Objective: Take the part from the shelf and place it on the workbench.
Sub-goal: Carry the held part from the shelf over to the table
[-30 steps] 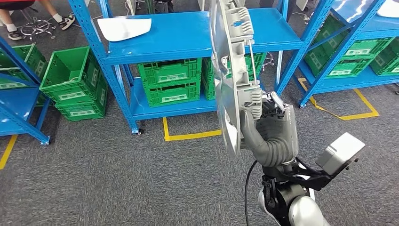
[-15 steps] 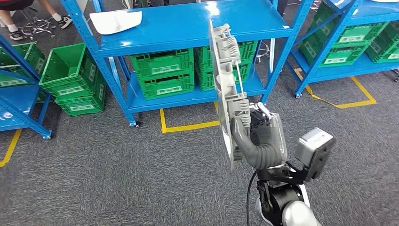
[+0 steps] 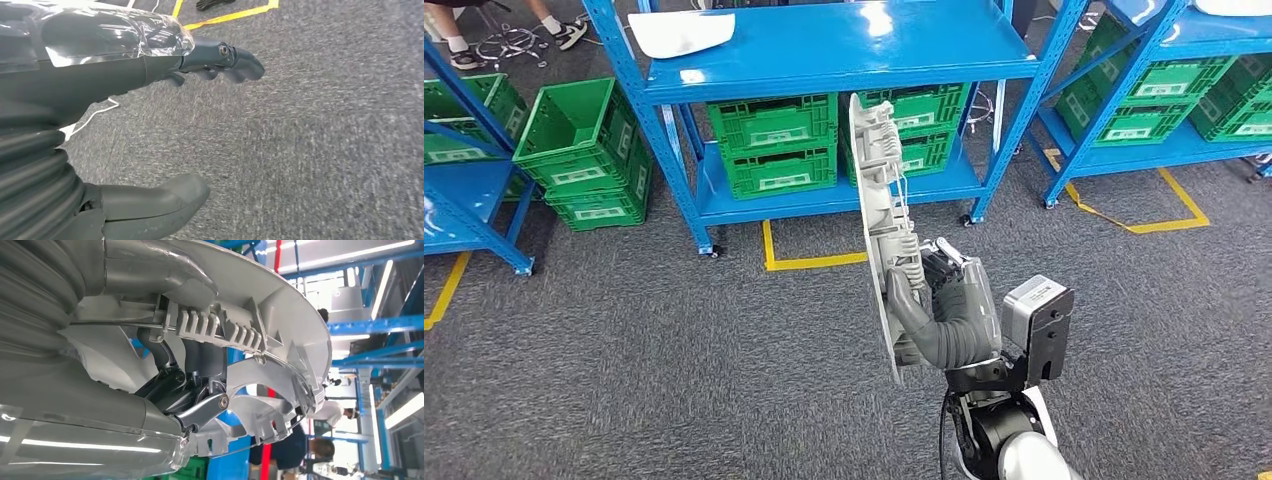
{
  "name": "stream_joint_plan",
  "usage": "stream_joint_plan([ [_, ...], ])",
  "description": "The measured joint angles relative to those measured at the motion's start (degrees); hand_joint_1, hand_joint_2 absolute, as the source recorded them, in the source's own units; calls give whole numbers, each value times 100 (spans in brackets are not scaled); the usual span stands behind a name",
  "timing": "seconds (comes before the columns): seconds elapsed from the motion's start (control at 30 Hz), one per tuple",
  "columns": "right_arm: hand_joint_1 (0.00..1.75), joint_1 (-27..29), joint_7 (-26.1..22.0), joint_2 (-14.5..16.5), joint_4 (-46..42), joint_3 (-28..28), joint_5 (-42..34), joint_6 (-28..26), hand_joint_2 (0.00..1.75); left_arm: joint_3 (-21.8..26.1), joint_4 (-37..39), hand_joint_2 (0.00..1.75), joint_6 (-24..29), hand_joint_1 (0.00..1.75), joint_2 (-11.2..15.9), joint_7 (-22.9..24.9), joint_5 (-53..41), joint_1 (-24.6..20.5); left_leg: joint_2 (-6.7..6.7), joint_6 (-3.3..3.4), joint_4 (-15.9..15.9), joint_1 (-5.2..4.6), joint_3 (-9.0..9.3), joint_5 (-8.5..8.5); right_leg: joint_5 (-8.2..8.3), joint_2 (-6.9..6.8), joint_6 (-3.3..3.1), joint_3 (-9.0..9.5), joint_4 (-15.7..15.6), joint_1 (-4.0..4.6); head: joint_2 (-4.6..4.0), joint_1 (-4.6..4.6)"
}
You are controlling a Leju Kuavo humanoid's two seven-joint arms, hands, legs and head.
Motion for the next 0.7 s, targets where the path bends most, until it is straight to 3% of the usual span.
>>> stream_joint_plan([
  [0.1,175,-3,-7,4,51,46,25,-7,175,-10,1,175,-6,0,-4,29,0,33,-28,19,1,6,-101,92,-616,28,111,-364,1070,-77,0,47],
  [0.13,175,-3,-8,6,73,66,28,-8,175,-18,1,175,-8,0,-4,42,0,48,-50,9,5,7,-134,118,-682,29,130,-400,1268,-97,0,57],
  [0.17,175,-3,-8,7,92,87,33,-8,175,-27,1,175,-8,0,-4,54,0,61,-80,-5,10,8,-161,141,-637,38,139,-332,1249,-116,0,68],
  [0.23,175,-3,-8,7,117,124,55,-8,175,-51,1,175,-8,0,-7,63,0,69,-162,-39,23,9,-188,173,-297,142,122,90,597,-143,0,87],
  [0.27,175,-2,-8,7,122,140,66,-8,175,-68,1,175,-8,0,-13,64,0,67,-207,-61,30,5,-206,188,-149,288,89,336,186,-155,0,92],
  [0.3,175,2,-11,7,124,152,77,-8,175,-87,1,175,-8,0,-17,65,0,60,-256,-90,41,8,-235,206,-53,407,55,518,-145,-159,0,87],
  [0.37,175,11,-24,5,126,173,90,-9,175,-126,1,175,-8,0,-27,65,0,55,-366,-167,62,20,-324,259,-40,498,-15,640,-413,-155,0,96],
  [0.43,175,7,-42,7,125,193,95,-11,175,-143,2,175,-5,0,-33,64,0,72,-444,-242,86,19,-399,294,-27,327,-77,625,-467,-160,0,110],
  [0.47,175,6,-49,8,124,205,97,-12,175,-145,2,175,-3,0,-38,64,0,83,-362,-269,160,9,-455,237,-7,243,-110,622,-494,-168,0,92],
  [0.5,175,6,-56,12,122,215,99,-12,175,-146,2,175,-2,0,-41,63,0,89,-243,-295,342,2,-550,106,16,151,-142,617,-519,-174,0,63],
  [0.57,175,14,-61,17,125,234,102,-12,175,-150,1,175,-2,0,-46,63,0,93,-1,-341,1042,18,-870,-312,36,-25,-172,589,-525,-158,0,3],
  [0.63,175,15,-61,20,130,246,102,-12,175,-152,1,175,-2,0,-49,63,0,107,26,-381,1692,39,-1139,-571,37,-195,-176,547,-492,-139,0,-16],
  [0.67,175,15,-61,20,134,253,103,-12,175,-152,1,175,-2,0,-50,63,0,116,36,-390,1740,41,-1134,-542,34,-272,-175,529,-472,-134,0,-19],
  [0.7,175,14,-60,20,137,258,102,-12,175,-152,1,175,-2,0,-50,63,0,124,73,-391,1550,39,-1005,-409,28,-346,-171,516,-449,-131,0,-21],
])
